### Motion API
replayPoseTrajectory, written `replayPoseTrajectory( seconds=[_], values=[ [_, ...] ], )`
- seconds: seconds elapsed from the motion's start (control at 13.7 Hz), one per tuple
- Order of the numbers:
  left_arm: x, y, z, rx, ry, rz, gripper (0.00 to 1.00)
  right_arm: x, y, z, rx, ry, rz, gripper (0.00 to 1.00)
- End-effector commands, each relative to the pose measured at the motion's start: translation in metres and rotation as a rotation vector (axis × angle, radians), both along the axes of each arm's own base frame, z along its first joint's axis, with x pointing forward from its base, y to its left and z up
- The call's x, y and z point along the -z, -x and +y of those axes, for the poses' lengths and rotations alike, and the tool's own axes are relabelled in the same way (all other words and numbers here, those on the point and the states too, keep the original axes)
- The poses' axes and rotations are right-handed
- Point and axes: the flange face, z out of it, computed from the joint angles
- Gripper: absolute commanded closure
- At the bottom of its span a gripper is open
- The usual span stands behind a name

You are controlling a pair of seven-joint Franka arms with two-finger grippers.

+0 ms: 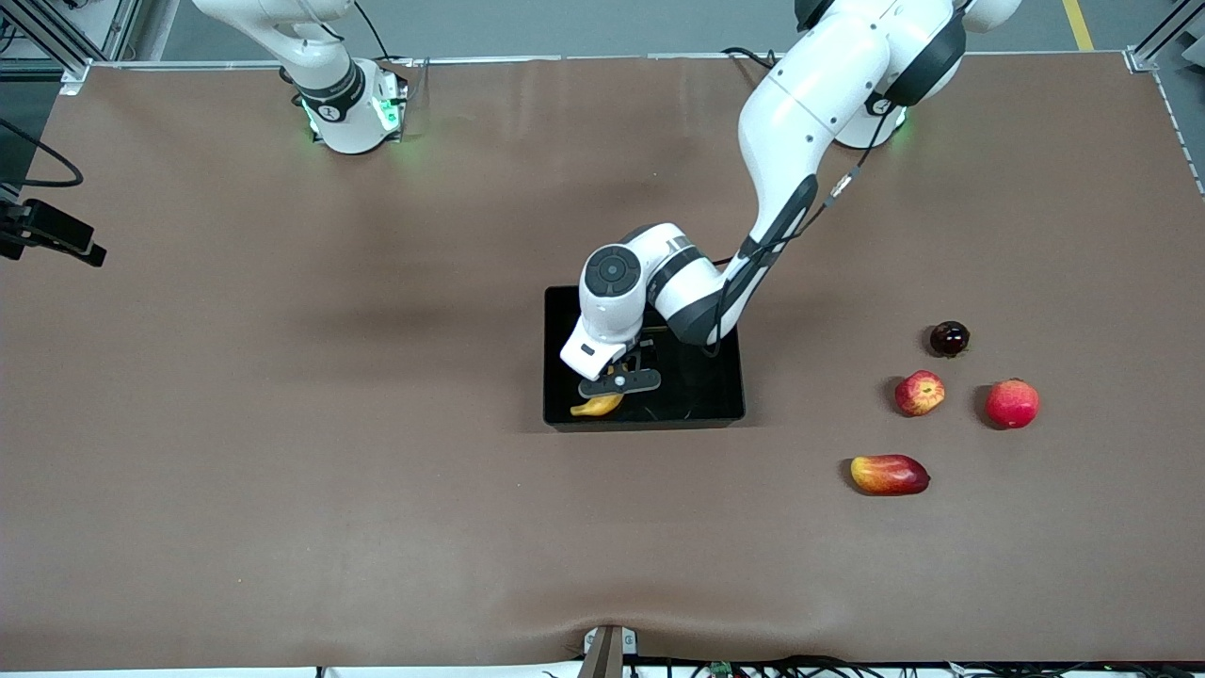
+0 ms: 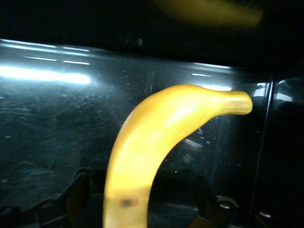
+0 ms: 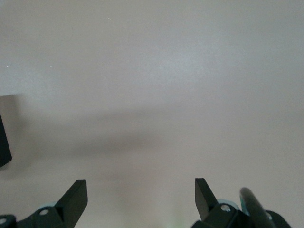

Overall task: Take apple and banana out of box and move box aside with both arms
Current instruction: 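Grasp the yellow banana with the left gripper and lift it, then place the banana beside the mango while the right gripper reaches the tray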

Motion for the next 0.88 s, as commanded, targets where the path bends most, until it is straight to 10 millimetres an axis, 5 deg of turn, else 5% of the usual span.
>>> replayPoseTrajectory(
  seconds=[0.0,0.07,0.15,0.36,0.51,0.8],
  values=[
    [0.007,0.000,-0.009,0.011,-0.003,-0.037,0.63,0.008,-0.008,-0.001,-0.003,0.010,0.019,0.00],
    [0.003,0.000,-0.010,0.013,0.000,-0.040,0.94,0.016,-0.012,0.000,-0.003,0.007,0.031,0.00],
    [0.000,-0.001,-0.011,0.014,0.002,-0.044,1.00,0.028,-0.017,-0.002,-0.008,0.009,0.054,0.00],
    [-0.040,-0.011,-0.009,0.015,0.012,-0.084,1.00,0.079,-0.036,0.003,-0.016,0.011,0.151,0.00],
    [-0.076,-0.018,-0.003,0.011,0.008,-0.106,1.00,0.083,-0.037,0.011,-0.014,-0.009,0.163,0.00],
    [-0.133,-0.027,0.011,0.003,-0.016,-0.123,1.00,0.092,-0.042,0.076,-0.042,-0.150,0.171,0.00]
  ],
)
